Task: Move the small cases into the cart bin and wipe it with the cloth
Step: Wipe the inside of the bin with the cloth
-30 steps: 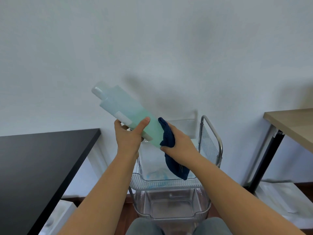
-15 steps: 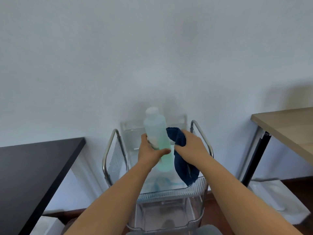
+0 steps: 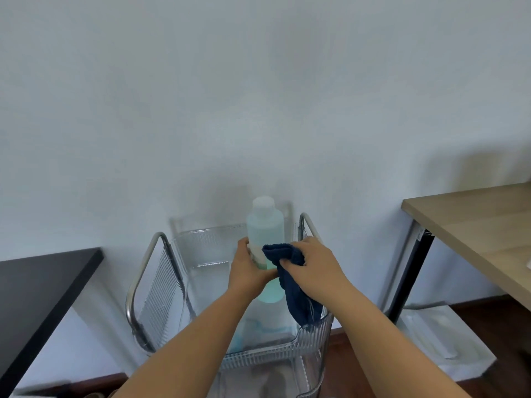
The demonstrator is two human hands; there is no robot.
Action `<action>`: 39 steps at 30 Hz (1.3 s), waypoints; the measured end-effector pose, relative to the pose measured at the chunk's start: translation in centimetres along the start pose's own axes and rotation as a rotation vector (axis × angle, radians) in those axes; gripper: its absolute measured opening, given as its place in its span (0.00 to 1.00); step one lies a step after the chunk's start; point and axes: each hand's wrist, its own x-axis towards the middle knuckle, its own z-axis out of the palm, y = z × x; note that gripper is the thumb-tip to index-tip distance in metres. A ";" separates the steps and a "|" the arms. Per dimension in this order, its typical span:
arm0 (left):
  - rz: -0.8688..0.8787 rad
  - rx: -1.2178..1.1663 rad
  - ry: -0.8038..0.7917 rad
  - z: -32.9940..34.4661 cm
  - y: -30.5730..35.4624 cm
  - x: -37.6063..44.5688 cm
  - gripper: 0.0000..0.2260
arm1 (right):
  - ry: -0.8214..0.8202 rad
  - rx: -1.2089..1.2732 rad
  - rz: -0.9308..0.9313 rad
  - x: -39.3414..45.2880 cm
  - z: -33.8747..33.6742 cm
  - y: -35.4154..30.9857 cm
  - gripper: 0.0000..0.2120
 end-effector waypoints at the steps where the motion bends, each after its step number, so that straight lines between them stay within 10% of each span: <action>1: 0.001 -0.004 -0.021 -0.1 0.2 -0.2 0.37 | -0.002 -0.005 -0.011 0.0 0.0 0.0 0.07; 6: 0.132 -0.030 -0.018 -2.6 2.3 -3.3 0.36 | -0.006 0.007 -0.052 -0.3 -0.5 -0.2 0.04; 16: 0.402 0.106 0.065 -8.3 7.6 -6.8 0.02 | -0.327 0.465 -0.023 -0.5 0.7 -3.2 0.12; 29: 0.433 0.218 0.201 -11.7 5.2 -9.2 0.08 | -0.307 0.659 -0.020 -1.4 3.7 -3.6 0.09; 39: 0.219 0.060 0.125 -14.5 4.4 -7.2 0.02 | -0.349 0.343 0.026 -0.6 4.0 -3.2 0.08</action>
